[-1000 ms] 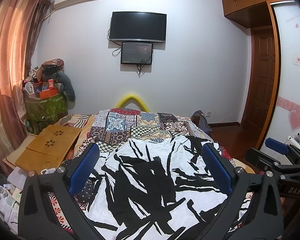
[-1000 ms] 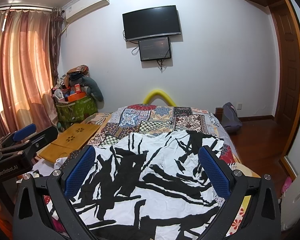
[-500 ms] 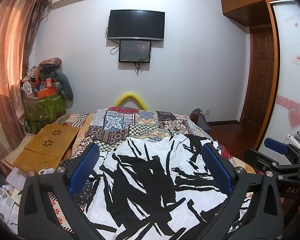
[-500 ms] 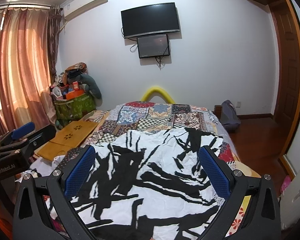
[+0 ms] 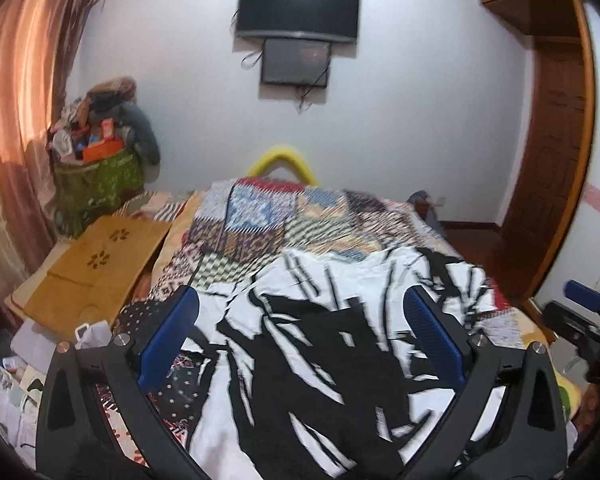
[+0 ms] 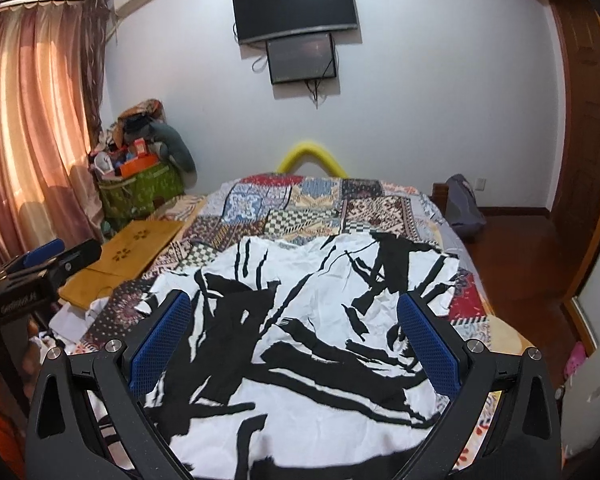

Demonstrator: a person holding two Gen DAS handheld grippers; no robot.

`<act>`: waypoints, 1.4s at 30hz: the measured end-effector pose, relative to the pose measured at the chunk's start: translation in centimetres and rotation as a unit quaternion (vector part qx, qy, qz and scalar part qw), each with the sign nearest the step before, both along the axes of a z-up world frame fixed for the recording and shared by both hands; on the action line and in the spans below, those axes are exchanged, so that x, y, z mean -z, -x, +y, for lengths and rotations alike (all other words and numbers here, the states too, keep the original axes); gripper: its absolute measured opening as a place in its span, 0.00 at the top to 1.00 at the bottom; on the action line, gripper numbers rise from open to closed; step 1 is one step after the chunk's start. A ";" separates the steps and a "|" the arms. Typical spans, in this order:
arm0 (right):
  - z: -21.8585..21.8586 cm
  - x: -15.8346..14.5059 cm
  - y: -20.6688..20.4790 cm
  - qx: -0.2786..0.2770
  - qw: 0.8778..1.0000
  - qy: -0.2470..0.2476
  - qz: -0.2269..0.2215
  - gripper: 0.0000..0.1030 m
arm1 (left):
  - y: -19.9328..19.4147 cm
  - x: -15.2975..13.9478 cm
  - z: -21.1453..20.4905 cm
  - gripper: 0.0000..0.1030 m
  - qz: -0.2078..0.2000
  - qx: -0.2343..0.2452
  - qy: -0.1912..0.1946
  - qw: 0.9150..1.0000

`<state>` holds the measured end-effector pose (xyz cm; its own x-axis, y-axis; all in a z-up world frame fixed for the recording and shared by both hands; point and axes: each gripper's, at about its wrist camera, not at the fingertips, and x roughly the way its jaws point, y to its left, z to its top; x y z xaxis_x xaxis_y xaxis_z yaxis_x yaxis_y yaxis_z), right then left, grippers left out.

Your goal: Fold small clothes

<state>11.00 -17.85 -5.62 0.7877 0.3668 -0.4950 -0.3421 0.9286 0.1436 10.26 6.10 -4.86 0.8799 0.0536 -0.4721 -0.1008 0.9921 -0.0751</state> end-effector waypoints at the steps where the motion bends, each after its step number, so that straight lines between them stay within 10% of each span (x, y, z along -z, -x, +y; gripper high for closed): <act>1: 0.1 0.2 -0.7 -0.004 1.000 0.001 0.005 0.01 | -1.0 0.5 0.7 0.00 0.008 -0.003 0.004 1.000; 18: 5.3 4.6 -12.2 -0.060 0.994 0.060 0.074 0.24 | -13.7 11.8 16.4 0.00 0.184 -0.134 0.045 0.973; 30: 14.5 8.4 -18.5 -0.190 0.966 0.130 0.119 0.24 | -13.4 18.6 19.5 0.24 0.302 -0.097 0.143 0.937; 38: 19.4 12.8 -19.6 -0.251 0.939 0.149 0.179 0.34 | -12.1 19.2 17.7 0.30 0.307 -0.047 0.194 0.931; 42: 20.0 15.2 -19.7 -0.260 0.927 0.156 0.222 0.45 | -12.8 20.2 18.1 0.39 0.317 -0.029 0.261 0.911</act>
